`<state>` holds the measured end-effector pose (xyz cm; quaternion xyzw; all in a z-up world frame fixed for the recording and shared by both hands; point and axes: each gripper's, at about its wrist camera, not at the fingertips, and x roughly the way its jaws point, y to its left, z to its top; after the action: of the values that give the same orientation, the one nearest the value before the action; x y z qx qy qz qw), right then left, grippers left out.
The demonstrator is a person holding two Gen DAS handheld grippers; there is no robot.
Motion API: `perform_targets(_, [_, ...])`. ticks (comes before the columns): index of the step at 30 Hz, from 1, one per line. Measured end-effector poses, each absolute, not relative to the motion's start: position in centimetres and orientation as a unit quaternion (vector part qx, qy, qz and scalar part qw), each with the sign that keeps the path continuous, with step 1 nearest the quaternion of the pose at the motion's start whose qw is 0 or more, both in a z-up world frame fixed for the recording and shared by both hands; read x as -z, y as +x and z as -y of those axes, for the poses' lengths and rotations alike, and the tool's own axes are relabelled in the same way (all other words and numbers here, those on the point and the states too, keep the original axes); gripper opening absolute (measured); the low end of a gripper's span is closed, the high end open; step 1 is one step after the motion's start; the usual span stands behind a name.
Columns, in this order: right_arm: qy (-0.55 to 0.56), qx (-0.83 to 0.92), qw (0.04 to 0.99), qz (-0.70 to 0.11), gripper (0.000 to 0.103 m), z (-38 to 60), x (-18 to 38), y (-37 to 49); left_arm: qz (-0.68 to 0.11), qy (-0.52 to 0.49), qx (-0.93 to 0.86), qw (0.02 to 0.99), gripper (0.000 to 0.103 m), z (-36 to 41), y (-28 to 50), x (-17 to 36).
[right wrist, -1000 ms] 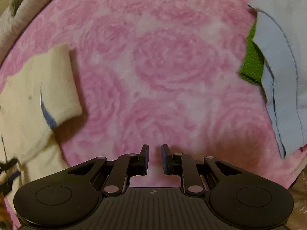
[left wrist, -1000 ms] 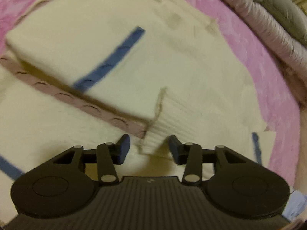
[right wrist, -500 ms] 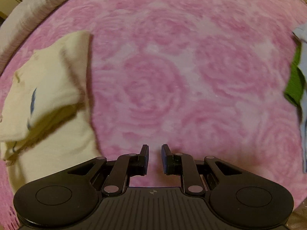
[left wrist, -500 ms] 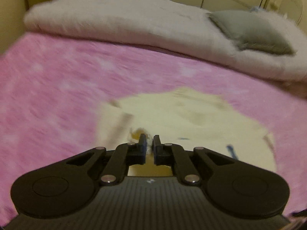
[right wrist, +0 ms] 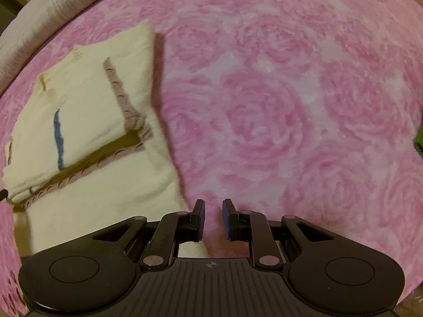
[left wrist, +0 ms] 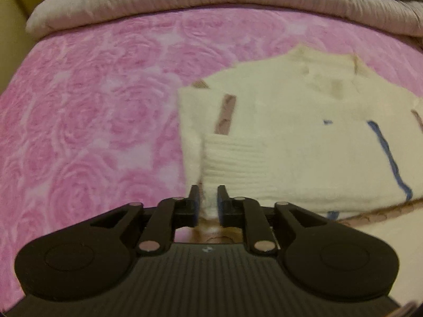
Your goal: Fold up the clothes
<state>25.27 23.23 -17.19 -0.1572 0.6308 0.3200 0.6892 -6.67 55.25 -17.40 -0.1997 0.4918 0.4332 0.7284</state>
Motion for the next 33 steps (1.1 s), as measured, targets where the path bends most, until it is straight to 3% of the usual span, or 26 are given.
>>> perform_targets(6, [-0.147, -0.318, 0.693, -0.63, 0.019, -23.5, 17.3, 22.9, -0.451, -0.196, -0.42, 0.763, 0.017, -54.4, -6.4, 14.8])
perform_targets(13, [-0.165, -0.31, 0.701, -0.62, 0.019, -23.4, 19.4, 18.3, -0.494, -0.174, -0.376, 0.764, 0.022, -53.3, -6.4, 17.9])
perform_targets(18, [-0.198, -0.386, 0.717, -0.545, 0.02, -23.5, 16.6, 13.0, -0.481, -0.224, -0.358, 0.769, 0.022, -50.0, -11.9, 15.2])
perform_targets(22, [-0.17, -0.434, 0.718, -0.517, 0.028, -23.8, 15.8, 9.7, -0.485, -0.214, -0.378, 0.759, 0.027, -46.2, -15.1, 14.1])
perform_targets(25, [-0.141, -0.457, 0.708, -0.52, 0.029, -23.5, 17.8, 8.8, -0.482, -0.204, -0.406, 0.749, 0.03, -44.1, -16.4, 15.1])
perform_targets(33, [-0.128, -0.504, 0.741, -0.425, 0.031, -19.1, 20.0, 7.2, -0.429, -0.167, -0.424, 0.78, 0.03, -39.3, -17.6, 18.3])
